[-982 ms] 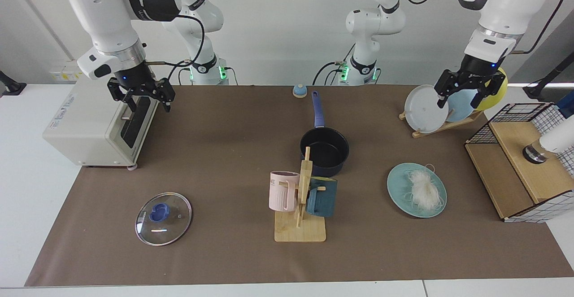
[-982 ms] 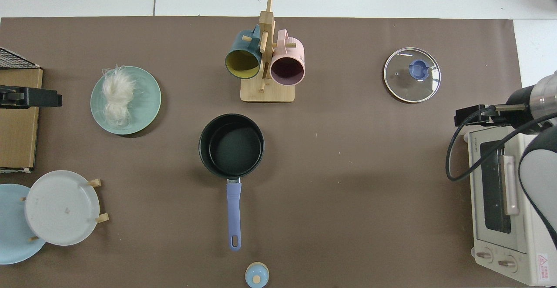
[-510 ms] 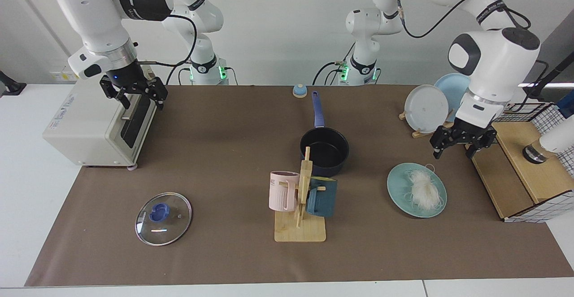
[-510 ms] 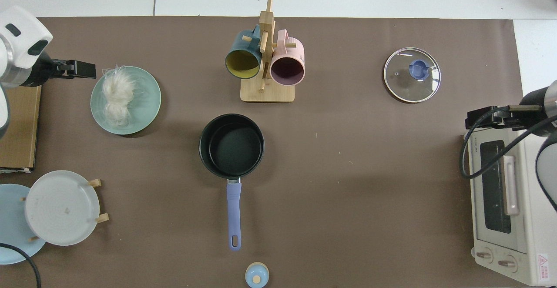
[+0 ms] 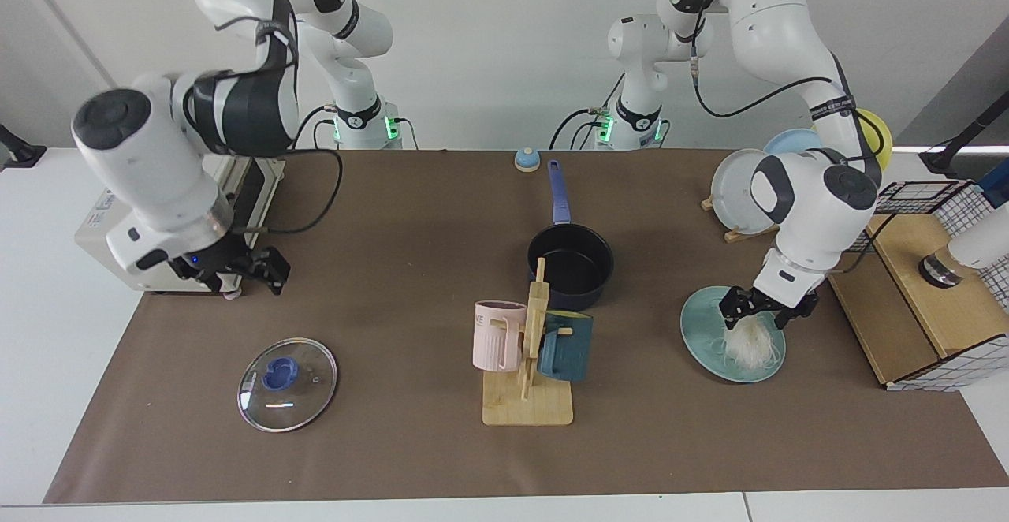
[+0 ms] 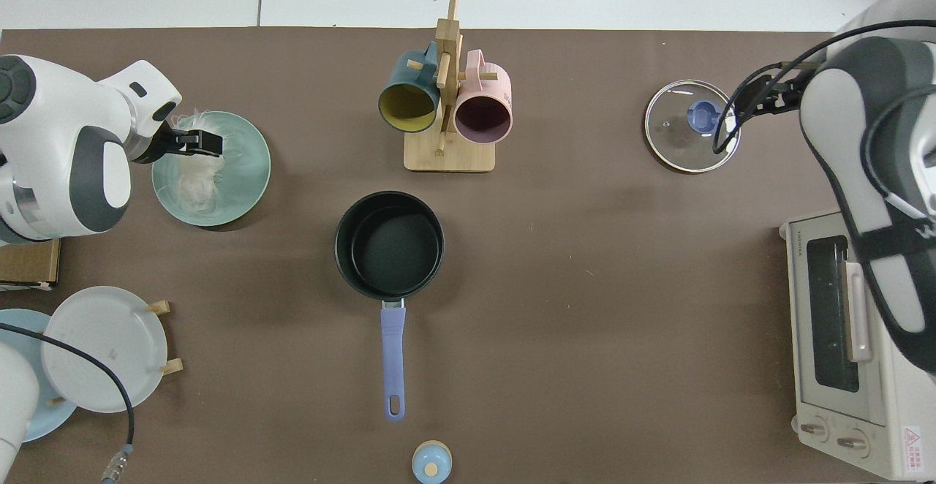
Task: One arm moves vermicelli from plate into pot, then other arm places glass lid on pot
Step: 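Reach the left gripper to the vermicelli while the right gripper reaches the lid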
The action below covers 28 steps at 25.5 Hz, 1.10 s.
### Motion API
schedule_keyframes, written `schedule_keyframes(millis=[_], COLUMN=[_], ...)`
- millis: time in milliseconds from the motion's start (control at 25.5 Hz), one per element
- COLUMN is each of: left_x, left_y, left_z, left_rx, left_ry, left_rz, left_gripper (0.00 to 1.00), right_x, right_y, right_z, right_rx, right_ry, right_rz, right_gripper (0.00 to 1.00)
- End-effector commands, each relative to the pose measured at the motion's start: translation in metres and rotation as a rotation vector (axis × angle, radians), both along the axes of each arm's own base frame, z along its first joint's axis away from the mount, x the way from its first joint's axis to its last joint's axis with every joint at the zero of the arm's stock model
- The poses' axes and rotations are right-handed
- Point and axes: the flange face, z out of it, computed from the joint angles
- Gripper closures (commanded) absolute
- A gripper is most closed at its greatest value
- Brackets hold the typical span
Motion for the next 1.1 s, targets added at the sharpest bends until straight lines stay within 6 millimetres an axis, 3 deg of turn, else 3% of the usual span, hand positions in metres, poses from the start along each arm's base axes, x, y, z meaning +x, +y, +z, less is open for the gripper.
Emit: schedule_keyframes(millis=[0,157,314,471,824,864,903,942,1060], left_x=[-0.006,-0.003,0.002,0.003,0.004,0.004,0.004,0.005,0.008], left_y=[0.006,0.003,-0.003,-0.001,-0.002,-0.002,-0.001,0.001,0.003], left_z=[-0.004,-0.02,-0.028,-0.038,-0.058,-0.058,-0.056,-0.054,-0.037], left_rx=[-0.009,-0.014,-0.023,-0.023,-0.023,-0.018,-0.016,-0.016,-0.018], left_ry=[-0.007,-0.013,-0.045,-0.042,-0.03,-0.022,-0.019,-0.014,0.027], left_rz=[0.009,0.042,0.091,0.094,0.095,0.088,0.086,0.088,0.09], left_gripper=[0.0,0.0,0.0,0.0,0.02,0.06,0.18,0.36,0.77], right_x=[0.043,0.055,0.06,0.066,0.065,0.065,0.064,0.063,0.065], right_y=[-0.01,-0.007,-0.002,0.002,0.004,0.004,0.002,0.004,0.003], right_z=[-0.065,-0.103,-0.119,-0.147,-0.153,-0.154,-0.155,-0.157,-0.158], right_rx=[0.011,0.012,0.007,0.008,0.003,0.003,0.003,0.003,-0.003], right_ry=[-0.015,-0.029,-0.044,-0.052,-0.045,-0.042,-0.041,-0.036,-0.052], right_rz=[0.027,0.032,0.038,0.045,0.052,0.053,0.052,0.053,0.055], right_gripper=[0.01,0.01,0.01,0.01,0.01,0.01,0.01,0.01,0.01])
